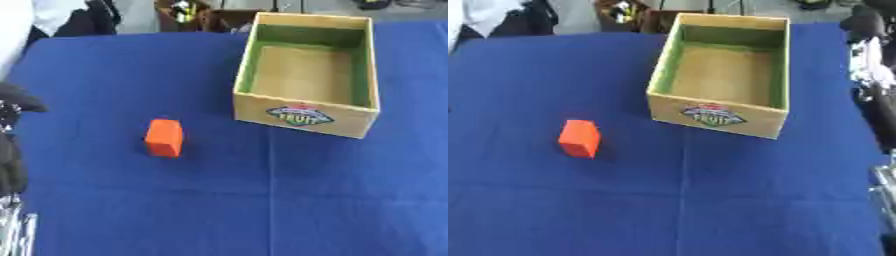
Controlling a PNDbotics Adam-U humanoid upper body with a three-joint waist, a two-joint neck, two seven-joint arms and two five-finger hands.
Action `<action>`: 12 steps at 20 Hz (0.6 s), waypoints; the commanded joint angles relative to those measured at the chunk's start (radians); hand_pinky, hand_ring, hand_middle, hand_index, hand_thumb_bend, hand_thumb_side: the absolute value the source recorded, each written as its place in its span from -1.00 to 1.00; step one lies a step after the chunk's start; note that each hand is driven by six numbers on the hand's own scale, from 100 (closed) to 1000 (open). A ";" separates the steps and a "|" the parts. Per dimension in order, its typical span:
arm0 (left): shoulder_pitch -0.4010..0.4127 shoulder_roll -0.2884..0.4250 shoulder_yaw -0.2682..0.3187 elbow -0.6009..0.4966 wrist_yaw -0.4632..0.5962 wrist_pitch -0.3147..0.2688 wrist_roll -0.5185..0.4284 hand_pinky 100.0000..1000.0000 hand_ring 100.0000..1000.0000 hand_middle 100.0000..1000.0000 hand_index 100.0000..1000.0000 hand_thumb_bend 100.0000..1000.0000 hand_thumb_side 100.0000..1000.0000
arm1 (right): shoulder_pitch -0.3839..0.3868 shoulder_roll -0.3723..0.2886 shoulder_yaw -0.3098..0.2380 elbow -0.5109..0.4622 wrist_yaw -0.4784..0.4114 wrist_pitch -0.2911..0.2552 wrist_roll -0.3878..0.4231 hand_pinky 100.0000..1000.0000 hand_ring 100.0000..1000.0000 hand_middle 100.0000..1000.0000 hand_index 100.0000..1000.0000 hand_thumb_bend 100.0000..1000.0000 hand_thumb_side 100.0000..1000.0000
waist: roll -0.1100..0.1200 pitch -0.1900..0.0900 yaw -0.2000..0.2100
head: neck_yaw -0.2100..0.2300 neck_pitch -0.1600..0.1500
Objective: Pick up objects on the table and place them in the box.
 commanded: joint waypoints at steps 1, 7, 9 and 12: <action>-0.007 0.019 0.008 -0.020 0.007 0.001 -0.002 -0.08 -0.05 -0.01 0.66 -0.43 0.85 | -0.008 -0.006 -0.005 -0.020 0.003 -0.004 0.001 0.80 0.70 0.11 0.58 -1.00 0.10 | -0.005 -0.023 0.001 | -0.031 0.005; -0.008 0.025 0.006 -0.020 0.006 0.000 -0.006 -0.08 -0.04 -0.01 0.67 -0.42 0.86 | -0.009 -0.006 -0.003 -0.020 0.003 -0.004 0.003 0.80 0.70 0.11 0.58 -1.00 0.10 | -0.003 -0.023 0.000 | -0.042 0.010; -0.008 0.032 0.006 -0.020 0.004 -0.002 -0.006 -0.07 -0.04 -0.01 0.67 -0.40 0.86 | -0.009 -0.006 -0.003 -0.020 0.002 -0.004 0.004 0.80 0.70 0.11 0.58 -1.00 0.08 | -0.003 -0.024 0.000 | -0.043 0.011; -0.005 0.080 0.011 -0.020 -0.022 -0.010 -0.003 -0.06 -0.02 0.01 0.69 -0.29 0.86 | -0.008 -0.008 -0.001 -0.020 0.002 -0.004 0.006 0.80 0.70 0.11 0.58 -1.00 0.10 | 0.000 -0.025 0.001 | -0.045 0.015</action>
